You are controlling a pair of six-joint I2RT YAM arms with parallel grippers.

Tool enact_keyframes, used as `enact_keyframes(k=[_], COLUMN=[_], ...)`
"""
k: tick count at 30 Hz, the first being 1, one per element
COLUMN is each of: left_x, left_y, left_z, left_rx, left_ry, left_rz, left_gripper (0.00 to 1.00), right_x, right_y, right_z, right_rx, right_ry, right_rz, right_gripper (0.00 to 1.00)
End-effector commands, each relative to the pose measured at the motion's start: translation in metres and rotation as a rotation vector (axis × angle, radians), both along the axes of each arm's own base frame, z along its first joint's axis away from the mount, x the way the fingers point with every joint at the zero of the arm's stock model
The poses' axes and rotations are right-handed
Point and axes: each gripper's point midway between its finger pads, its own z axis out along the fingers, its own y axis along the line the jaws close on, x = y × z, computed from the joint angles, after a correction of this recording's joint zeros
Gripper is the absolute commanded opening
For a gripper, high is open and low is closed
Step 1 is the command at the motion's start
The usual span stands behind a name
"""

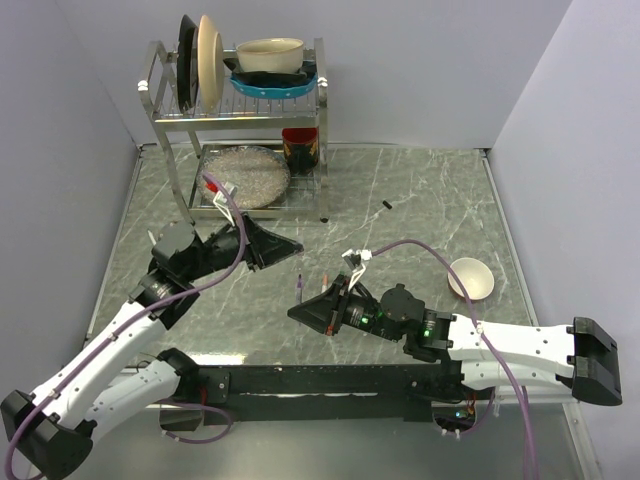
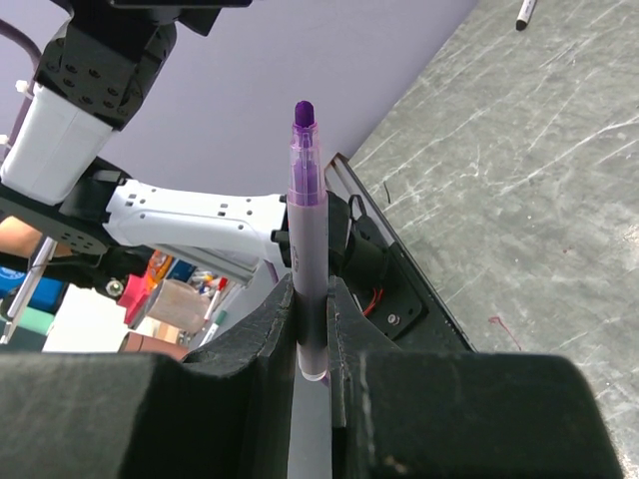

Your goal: Insert the pens into the pen caps

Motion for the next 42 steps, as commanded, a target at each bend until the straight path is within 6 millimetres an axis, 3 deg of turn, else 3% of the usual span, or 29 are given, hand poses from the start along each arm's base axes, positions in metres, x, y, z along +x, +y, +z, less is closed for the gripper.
enact_keyframes(k=[1, 30, 42], left_x=[-0.013, -0.035, -0.025], left_y=[0.0, 0.0, -0.001], left_z=[0.004, -0.025, -0.009], left_rx=[-0.001, 0.044, 0.029], left_ry=[-0.068, -0.051, -0.045], left_rz=[-0.058, -0.15, -0.103], left_gripper=[0.01, 0.01, 0.01], right_x=[0.005, 0.015, 0.009], right_y=[-0.002, -0.005, 0.008], right_z=[0.026, 0.034, 0.032], right_rx=[0.078, 0.084, 0.074], right_ry=[-0.021, -0.035, -0.025], right_rz=[-0.026, -0.063, -0.005], right_gripper=[0.0, 0.0, 0.0])
